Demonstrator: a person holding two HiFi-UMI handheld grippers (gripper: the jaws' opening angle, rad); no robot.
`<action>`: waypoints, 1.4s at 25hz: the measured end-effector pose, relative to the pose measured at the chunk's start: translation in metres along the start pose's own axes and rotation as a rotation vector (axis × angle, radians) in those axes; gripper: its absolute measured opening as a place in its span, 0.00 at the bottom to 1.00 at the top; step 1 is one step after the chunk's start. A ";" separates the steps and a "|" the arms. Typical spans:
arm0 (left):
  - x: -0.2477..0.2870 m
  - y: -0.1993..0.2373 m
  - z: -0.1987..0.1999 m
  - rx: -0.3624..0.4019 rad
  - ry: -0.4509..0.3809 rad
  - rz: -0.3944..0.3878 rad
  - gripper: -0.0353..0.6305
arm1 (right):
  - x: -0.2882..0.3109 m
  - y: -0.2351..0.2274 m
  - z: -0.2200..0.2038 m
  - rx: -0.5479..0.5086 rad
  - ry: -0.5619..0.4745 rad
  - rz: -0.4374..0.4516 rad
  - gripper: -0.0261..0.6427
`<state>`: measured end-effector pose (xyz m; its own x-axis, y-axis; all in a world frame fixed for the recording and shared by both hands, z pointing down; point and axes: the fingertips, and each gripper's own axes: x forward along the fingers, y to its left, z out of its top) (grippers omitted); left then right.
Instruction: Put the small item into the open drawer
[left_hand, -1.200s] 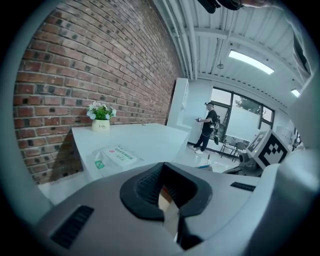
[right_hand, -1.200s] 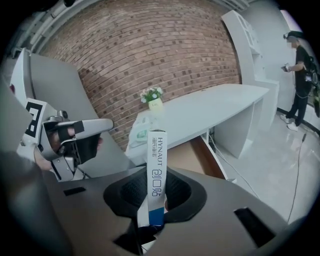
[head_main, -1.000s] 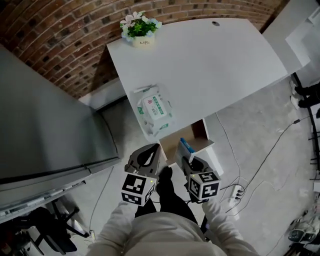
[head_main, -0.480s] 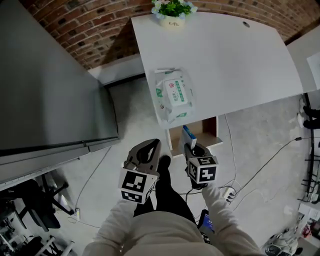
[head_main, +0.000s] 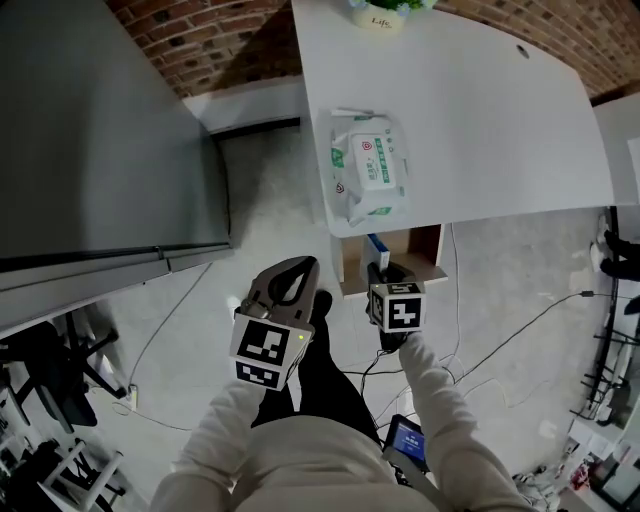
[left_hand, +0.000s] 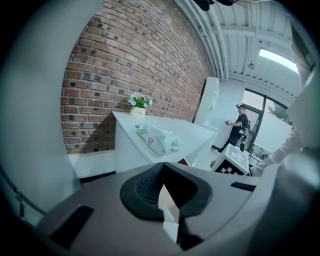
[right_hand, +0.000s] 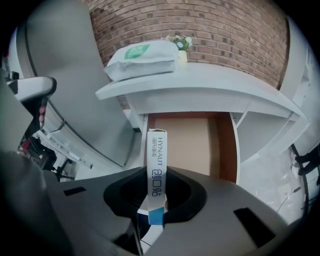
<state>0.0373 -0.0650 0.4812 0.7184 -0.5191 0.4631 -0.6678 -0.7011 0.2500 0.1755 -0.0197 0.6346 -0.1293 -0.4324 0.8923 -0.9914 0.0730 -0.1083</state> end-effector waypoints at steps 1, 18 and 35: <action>0.001 0.002 -0.002 -0.004 0.001 0.005 0.08 | 0.005 0.001 0.000 -0.011 0.011 0.000 0.18; 0.013 0.030 -0.020 -0.037 0.014 0.064 0.08 | 0.069 -0.023 -0.018 -0.095 0.167 -0.072 0.18; 0.008 0.044 -0.042 -0.073 0.041 0.098 0.08 | 0.112 -0.032 -0.027 -0.101 0.213 -0.132 0.18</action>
<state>0.0057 -0.0799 0.5314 0.6416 -0.5620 0.5221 -0.7478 -0.6097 0.2627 0.1932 -0.0459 0.7498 0.0189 -0.2457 0.9692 -0.9912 0.1228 0.0504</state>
